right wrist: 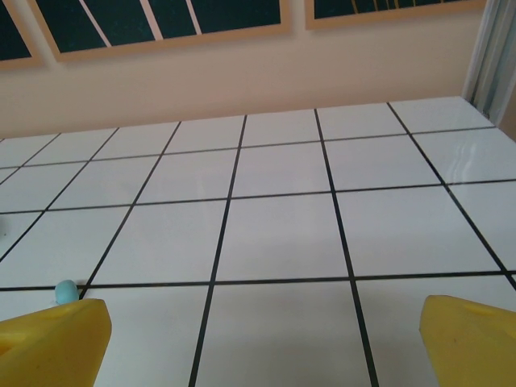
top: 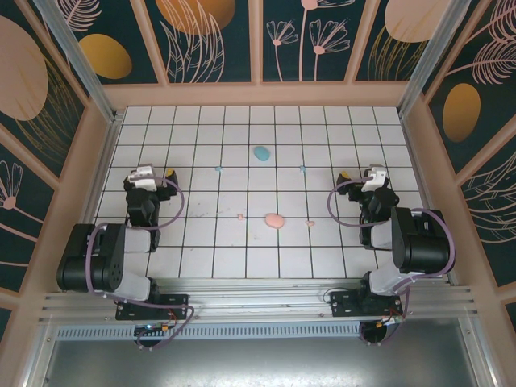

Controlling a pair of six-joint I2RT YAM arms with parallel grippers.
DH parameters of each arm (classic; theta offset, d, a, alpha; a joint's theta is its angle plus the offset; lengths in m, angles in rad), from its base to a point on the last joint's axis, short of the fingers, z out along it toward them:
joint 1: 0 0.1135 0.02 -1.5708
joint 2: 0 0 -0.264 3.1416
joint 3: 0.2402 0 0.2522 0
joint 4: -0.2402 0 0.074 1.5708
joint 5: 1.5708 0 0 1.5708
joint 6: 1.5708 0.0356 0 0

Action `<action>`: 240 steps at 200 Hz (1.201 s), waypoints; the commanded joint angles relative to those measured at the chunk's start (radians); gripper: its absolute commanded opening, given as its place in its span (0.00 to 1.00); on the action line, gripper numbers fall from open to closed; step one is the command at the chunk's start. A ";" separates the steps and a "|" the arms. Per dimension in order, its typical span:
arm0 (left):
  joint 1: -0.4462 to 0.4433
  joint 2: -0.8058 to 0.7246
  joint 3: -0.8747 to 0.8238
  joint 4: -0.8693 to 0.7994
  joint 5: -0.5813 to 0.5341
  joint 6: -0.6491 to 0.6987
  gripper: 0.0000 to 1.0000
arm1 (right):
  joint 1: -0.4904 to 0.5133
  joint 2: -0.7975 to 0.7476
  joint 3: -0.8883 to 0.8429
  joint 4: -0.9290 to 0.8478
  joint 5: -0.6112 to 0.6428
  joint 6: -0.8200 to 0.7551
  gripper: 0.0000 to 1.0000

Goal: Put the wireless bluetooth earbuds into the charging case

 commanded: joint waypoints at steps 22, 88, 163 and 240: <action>-0.006 -0.209 0.138 -0.361 0.073 -0.020 0.98 | 0.011 -0.171 0.235 -0.556 -0.104 0.015 0.93; -0.018 -0.340 0.325 -0.697 0.413 -0.133 0.92 | 0.406 -0.242 0.515 -1.171 -0.108 -0.146 0.81; -0.096 -0.265 0.267 -0.614 0.521 -0.082 0.93 | 0.692 -0.014 0.684 -1.451 -0.086 -0.314 0.79; -0.098 -0.243 0.144 -0.443 0.548 -0.087 0.96 | 0.717 0.075 0.769 -1.564 -0.065 -0.313 0.78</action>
